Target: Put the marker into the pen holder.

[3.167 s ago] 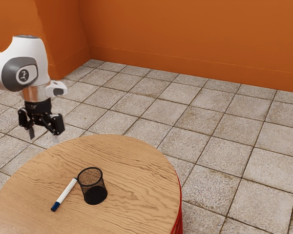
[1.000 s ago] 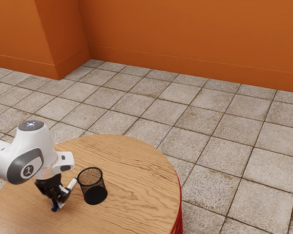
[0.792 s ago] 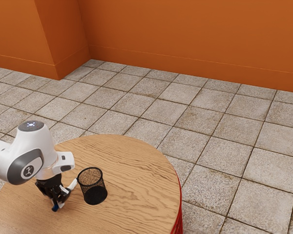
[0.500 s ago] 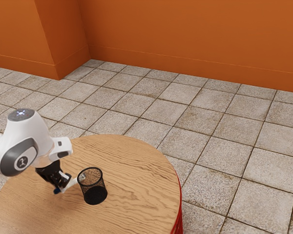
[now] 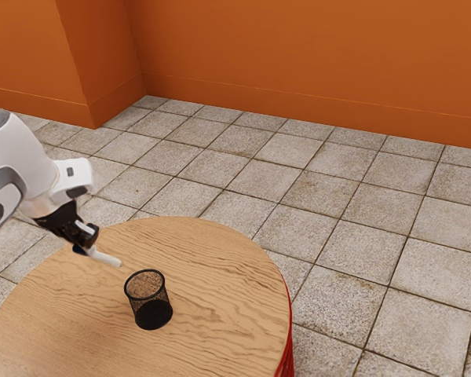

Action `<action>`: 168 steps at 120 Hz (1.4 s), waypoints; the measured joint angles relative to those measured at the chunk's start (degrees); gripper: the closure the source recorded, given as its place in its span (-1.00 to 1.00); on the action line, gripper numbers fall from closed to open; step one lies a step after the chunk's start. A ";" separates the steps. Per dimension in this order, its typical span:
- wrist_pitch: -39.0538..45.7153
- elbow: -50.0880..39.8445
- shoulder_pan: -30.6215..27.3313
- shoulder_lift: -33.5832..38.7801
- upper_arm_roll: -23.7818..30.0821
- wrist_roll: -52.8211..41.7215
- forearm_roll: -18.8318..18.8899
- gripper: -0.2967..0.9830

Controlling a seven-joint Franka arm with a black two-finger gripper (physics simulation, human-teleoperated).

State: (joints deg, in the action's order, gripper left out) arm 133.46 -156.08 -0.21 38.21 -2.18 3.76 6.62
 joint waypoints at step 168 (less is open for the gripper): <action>-9.85 14.09 -0.29 -13.59 11.29 -0.73 -6.09 -0.21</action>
State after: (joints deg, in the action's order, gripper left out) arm 123.61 -141.98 -0.51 24.63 9.11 3.04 0.53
